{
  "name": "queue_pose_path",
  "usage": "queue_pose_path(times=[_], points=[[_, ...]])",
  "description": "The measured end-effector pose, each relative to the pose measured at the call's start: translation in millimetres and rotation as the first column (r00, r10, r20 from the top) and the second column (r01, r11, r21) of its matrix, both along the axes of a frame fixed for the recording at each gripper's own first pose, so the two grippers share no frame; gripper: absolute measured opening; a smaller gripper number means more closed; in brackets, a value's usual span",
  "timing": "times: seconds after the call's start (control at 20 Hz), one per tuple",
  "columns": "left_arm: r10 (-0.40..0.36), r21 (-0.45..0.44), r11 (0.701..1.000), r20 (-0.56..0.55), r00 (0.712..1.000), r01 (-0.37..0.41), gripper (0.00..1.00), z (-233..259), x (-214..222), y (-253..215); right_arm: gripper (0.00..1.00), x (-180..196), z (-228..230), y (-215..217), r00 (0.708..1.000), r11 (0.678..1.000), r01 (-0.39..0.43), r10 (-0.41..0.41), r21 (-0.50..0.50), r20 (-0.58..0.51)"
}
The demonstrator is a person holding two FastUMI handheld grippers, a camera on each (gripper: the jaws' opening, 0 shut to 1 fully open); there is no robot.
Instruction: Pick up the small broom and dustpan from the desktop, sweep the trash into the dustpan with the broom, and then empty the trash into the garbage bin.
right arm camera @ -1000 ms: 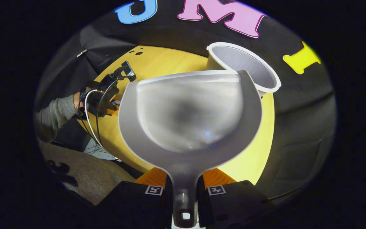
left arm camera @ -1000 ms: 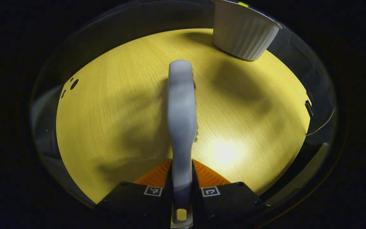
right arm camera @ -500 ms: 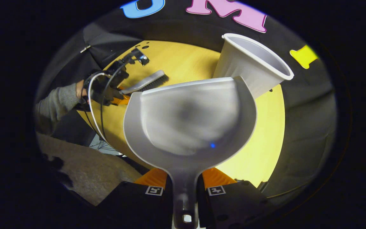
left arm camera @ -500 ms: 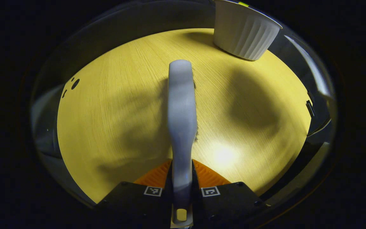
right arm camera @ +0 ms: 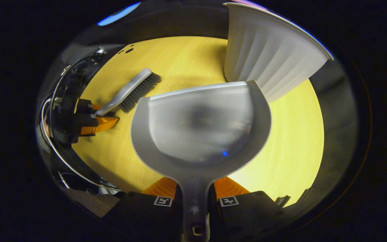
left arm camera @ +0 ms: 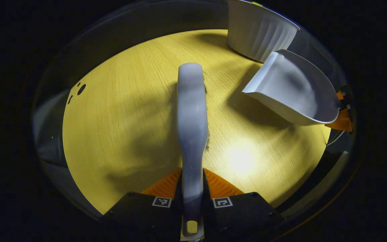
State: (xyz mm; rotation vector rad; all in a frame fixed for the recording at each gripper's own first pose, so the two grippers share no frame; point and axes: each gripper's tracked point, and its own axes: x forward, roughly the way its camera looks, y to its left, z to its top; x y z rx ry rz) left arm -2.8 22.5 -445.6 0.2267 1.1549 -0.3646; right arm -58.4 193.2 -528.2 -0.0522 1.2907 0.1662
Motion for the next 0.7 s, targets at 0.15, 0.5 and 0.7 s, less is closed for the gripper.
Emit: queue_pose_path(times=[0.15, 0.5, 0.7], points=[[0.007, 0.004, 1.000, -0.007, 1.000, -0.007, 0.27, -1.7, -1.1, 0.0, 0.36, 0.5, -12.8, -3.4, 0.999, 1.000, 0.023, -0.023, 0.000, -0.027], [0.004, 0.014, 1.000, -0.004, 1.000, -0.004, 0.30, -3.4, -0.9, -0.3, 0.36, -5.1, -21.1, -1.7, 0.996, 0.995, 0.071, -0.067, 0.063, -0.061], [-0.003, 0.024, 1.000, -0.017, 1.000, 0.003, 0.31, -5.9, -1.4, 0.8, 0.43, -4.3, -20.9, -0.2, 0.997, 0.996, 0.067, -0.065, 0.063, -0.038]])
